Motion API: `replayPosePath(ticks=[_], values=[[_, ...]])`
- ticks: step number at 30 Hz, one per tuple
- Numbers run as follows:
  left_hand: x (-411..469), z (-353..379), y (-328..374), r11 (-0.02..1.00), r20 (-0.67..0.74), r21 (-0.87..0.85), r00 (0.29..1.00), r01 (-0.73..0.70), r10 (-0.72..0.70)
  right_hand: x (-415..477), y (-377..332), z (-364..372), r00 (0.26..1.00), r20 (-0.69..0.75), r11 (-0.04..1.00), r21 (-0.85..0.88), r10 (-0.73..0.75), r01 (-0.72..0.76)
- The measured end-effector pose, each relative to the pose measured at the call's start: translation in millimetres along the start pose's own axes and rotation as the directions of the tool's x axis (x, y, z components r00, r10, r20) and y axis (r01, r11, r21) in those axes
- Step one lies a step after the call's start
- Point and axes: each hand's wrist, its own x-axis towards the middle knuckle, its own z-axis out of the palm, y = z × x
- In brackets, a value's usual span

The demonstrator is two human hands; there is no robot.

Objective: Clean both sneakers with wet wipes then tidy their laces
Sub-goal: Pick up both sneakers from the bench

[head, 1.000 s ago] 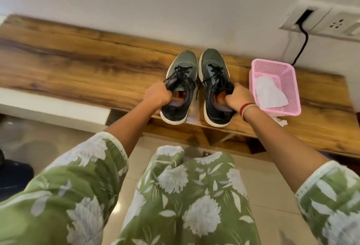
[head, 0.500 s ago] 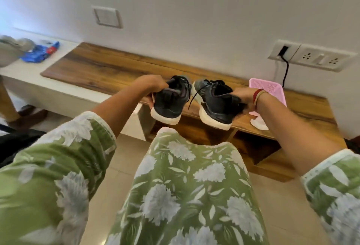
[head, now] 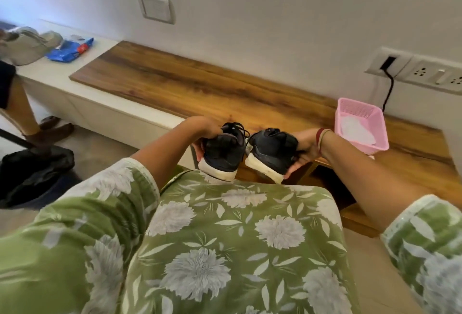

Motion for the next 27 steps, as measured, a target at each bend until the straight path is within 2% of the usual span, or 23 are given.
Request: replayPosePath(ticks=[3,8,10,13,18,22,27], values=[[32,9,-14,0.998,0.032,-0.015,0.997,0.068,-0.068,39,0,9,0.996,0.059,0.998,0.016,0.063,-0.064],[85,34,-41,0.988,-0.090,0.012,0.985,0.152,-0.150,114,4,29,0.994,-0.003,0.994,-0.029,0.106,-0.106],[113,45,-54,0.986,-0.203,0.066,0.970,0.151,-0.134,147,11,42,0.992,-0.073,0.994,-0.001,0.107,-0.107],[157,64,-73,0.983,-0.279,0.096,0.952,0.156,-0.124,200,27,63,0.965,-0.226,0.991,0.055,0.131,-0.122],[229,80,-93,0.983,-0.254,0.042,0.953,0.179,-0.163,277,50,75,0.875,-0.458,0.975,-0.066,0.159,-0.212],[279,82,-105,0.991,-0.243,0.074,0.966,0.110,-0.089,324,59,68,0.827,-0.531,0.963,-0.072,0.184,-0.261],[330,85,-111,0.998,-0.253,0.007,0.966,0.059,-0.055,369,70,59,0.765,-0.625,0.954,-0.104,0.158,-0.282]])
